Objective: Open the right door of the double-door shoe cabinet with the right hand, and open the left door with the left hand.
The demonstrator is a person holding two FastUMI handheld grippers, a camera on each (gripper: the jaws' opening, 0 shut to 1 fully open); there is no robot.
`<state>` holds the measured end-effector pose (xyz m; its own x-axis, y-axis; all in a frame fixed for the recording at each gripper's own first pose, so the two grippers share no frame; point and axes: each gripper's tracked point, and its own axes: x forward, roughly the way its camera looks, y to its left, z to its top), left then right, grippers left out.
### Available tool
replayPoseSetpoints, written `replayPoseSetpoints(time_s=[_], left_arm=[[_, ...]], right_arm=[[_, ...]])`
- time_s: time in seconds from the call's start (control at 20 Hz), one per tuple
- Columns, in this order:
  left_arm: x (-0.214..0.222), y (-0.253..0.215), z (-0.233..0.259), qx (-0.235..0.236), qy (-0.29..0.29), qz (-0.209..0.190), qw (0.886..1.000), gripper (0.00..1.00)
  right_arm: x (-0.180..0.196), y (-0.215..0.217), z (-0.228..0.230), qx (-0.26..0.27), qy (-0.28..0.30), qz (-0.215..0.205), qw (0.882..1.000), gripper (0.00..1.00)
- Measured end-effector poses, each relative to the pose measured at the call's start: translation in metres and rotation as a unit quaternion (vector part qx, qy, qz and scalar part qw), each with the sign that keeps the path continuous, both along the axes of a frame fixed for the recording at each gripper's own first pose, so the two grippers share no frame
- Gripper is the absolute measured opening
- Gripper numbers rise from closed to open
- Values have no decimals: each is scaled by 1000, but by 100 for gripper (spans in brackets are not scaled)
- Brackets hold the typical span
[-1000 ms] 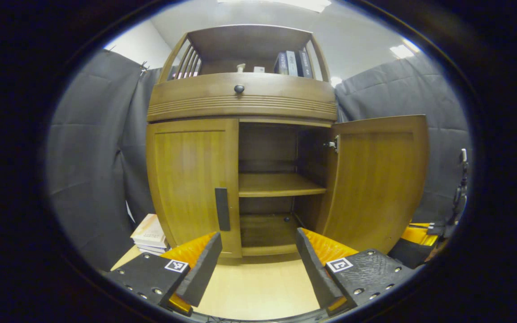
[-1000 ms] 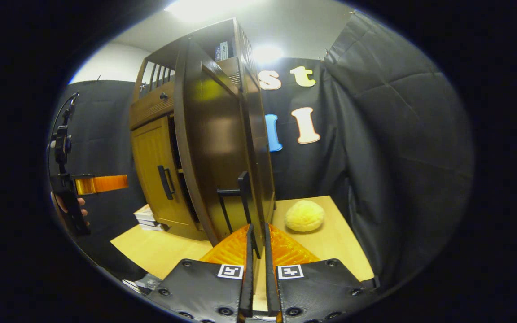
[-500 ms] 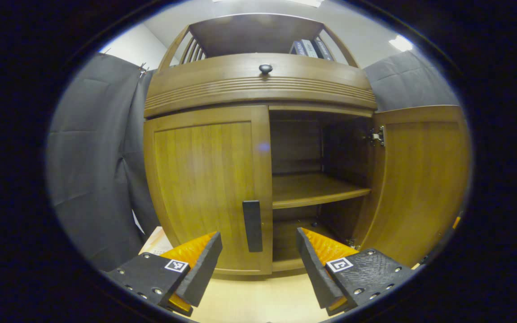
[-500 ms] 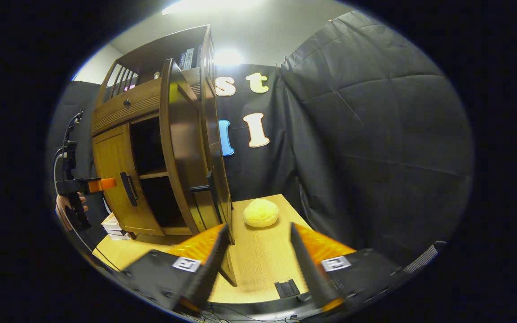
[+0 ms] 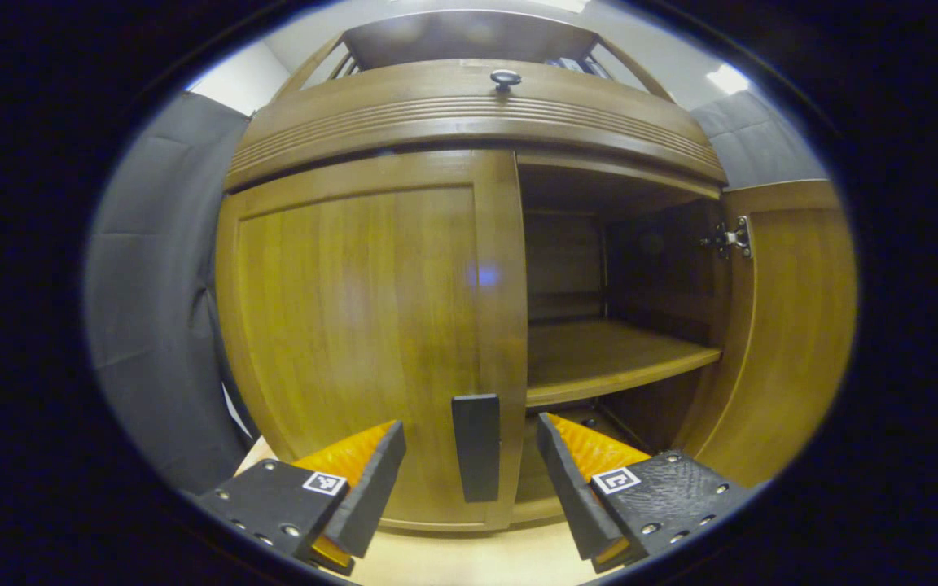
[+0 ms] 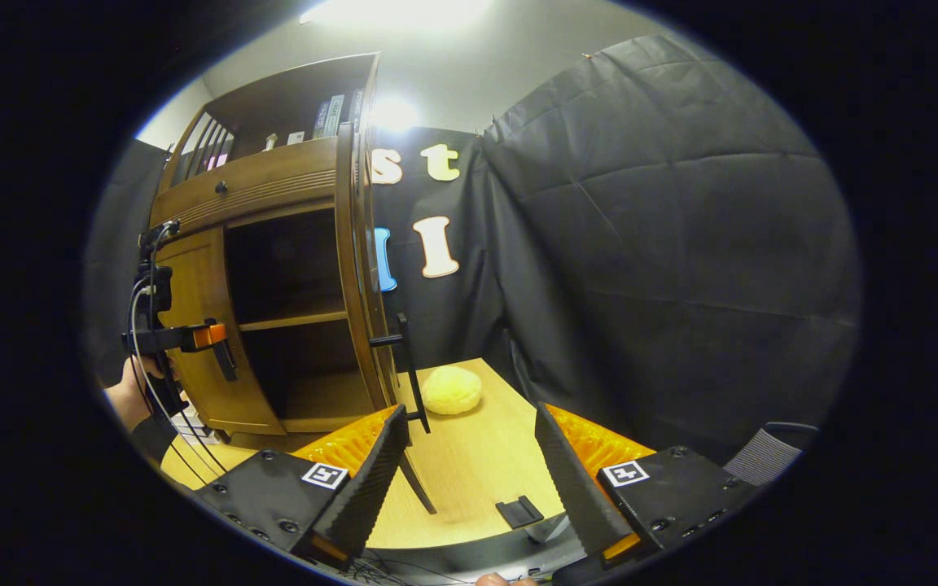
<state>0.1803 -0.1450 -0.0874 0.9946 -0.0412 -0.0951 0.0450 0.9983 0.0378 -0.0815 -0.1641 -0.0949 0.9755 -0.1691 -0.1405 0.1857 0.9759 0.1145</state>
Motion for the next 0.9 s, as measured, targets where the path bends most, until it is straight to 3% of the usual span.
replayPoseSetpoints(time_s=[0.1, 0.15, 0.45, 0.7, 0.75, 0.9], left_arm=[[8, -2, -2, 9, -6, -2, 1000, 94], [13, -3, -4, 8, -6, -3, 1000, 86], [21, -3, -16, -34, 4, -7, 999, 34], [22, -3, -19, -46, -6, -20, 999, 22], [22, -2, -18, -49, -5, -18, 999, 17], [20, -2, -18, -47, -3, -19, 999, 13]], right_arm=[[-7, 0, -1, -2, 0, -14, 1000, 98], [-12, 0, -1, -1, 0, -21, 1000, 92], [-27, 10, -3, -1, 5, -40, 999, 97], [-27, 27, -5, 0, 9, -31, 999, 97], [-26, 32, -4, -4, 7, -27, 1000, 92], [-22, 45, -1, -13, 1, -12, 1000, 97]])
